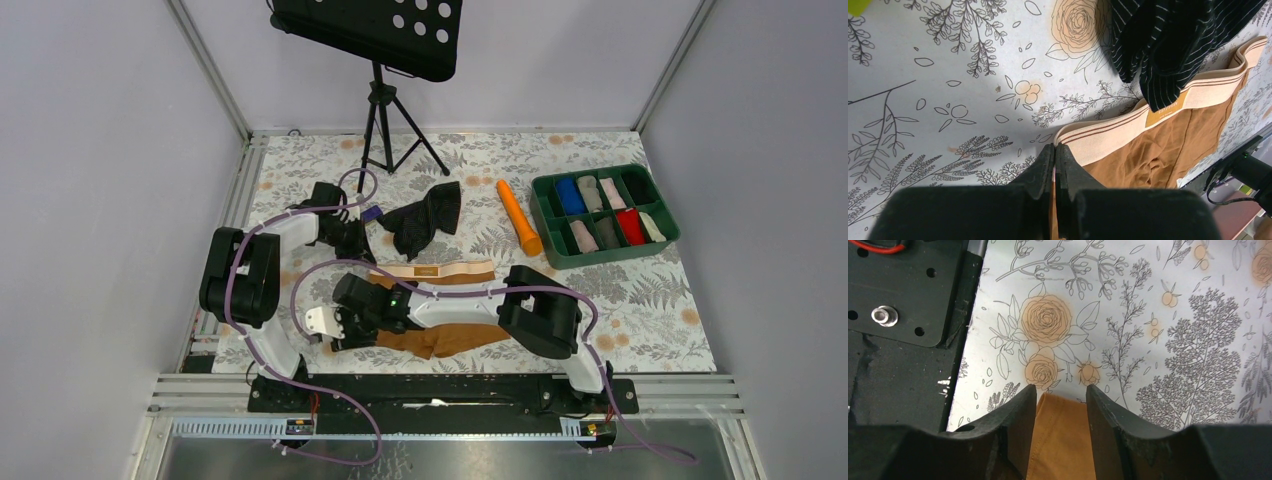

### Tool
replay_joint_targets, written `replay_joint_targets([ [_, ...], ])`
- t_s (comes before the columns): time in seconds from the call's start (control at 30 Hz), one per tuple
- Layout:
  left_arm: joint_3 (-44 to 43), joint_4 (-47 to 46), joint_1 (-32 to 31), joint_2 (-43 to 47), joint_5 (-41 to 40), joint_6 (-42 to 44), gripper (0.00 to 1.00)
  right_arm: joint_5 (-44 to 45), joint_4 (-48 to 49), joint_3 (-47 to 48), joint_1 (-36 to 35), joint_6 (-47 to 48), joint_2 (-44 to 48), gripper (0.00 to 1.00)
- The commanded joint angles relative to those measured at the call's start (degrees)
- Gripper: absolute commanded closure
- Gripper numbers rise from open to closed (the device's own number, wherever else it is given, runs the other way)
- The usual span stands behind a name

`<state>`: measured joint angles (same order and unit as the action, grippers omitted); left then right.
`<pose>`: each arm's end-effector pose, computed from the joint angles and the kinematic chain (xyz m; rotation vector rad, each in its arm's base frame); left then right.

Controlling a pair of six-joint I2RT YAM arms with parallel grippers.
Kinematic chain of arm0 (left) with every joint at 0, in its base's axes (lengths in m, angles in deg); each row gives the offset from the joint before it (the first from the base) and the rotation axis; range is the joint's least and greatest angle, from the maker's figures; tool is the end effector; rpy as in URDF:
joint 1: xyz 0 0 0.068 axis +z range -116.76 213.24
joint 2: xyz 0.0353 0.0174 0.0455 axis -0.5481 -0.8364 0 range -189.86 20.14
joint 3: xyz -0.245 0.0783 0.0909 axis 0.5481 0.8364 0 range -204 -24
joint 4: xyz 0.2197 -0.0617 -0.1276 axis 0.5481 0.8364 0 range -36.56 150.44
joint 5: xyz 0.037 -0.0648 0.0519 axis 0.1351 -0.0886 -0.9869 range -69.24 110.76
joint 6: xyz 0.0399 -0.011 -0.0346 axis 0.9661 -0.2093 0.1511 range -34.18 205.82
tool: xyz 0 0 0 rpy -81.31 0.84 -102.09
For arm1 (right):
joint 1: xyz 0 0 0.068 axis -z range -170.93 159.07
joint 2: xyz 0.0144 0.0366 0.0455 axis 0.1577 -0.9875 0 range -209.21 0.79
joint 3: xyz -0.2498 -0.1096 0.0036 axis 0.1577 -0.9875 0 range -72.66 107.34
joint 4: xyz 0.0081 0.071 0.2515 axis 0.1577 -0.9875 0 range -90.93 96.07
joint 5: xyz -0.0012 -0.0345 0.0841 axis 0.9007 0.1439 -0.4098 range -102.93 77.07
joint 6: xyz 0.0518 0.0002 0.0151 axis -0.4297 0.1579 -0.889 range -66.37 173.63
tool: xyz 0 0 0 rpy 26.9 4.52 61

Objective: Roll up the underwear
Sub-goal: Fold the underwear at the center of the board.

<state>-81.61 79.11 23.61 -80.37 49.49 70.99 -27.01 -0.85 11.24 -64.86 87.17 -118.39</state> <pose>0.3194 -0.0715 0.1522 0.0081 2.7776 -0.8056 0.1200 0.4481 0.1786 -1.9819 1.2934 0.6354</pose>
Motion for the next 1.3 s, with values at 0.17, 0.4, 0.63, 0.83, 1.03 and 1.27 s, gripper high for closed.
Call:
replay_joint_targets([
  [0.17,-0.14,-0.84,0.66,0.18,1.66,-0.13,1.00,-0.06,1.95,-2.36,-0.61,-0.29,-1.28,0.53],
  [0.4,-0.32,-0.80,0.84,0.04,1.76,-0.29,1.00,0.02,1.99,-2.81,-0.65,-0.25,-2.05,0.58],
  [0.63,-0.68,0.32,1.29,1.58,0.86,0.56,1.00,-2.83,0.51,0.49,-0.65,-1.74,-2.31,0.88],
  [0.83,-2.34,3.12,3.82,4.51,-0.75,2.44,1.00,-6.32,-3.19,8.76,-0.60,-4.97,-2.76,1.00],
  [1.03,-5.58,6.32,6.72,10.57,0.04,4.71,1.00,-7.14,-5.86,16.05,-0.67,-6.29,-2.71,1.00],
  [1.27,-8.70,9.11,6.43,13.63,4.67,4.64,1.00,-5.83,-7.82,15.76,-0.47,-6.94,1.20,1.00],
])
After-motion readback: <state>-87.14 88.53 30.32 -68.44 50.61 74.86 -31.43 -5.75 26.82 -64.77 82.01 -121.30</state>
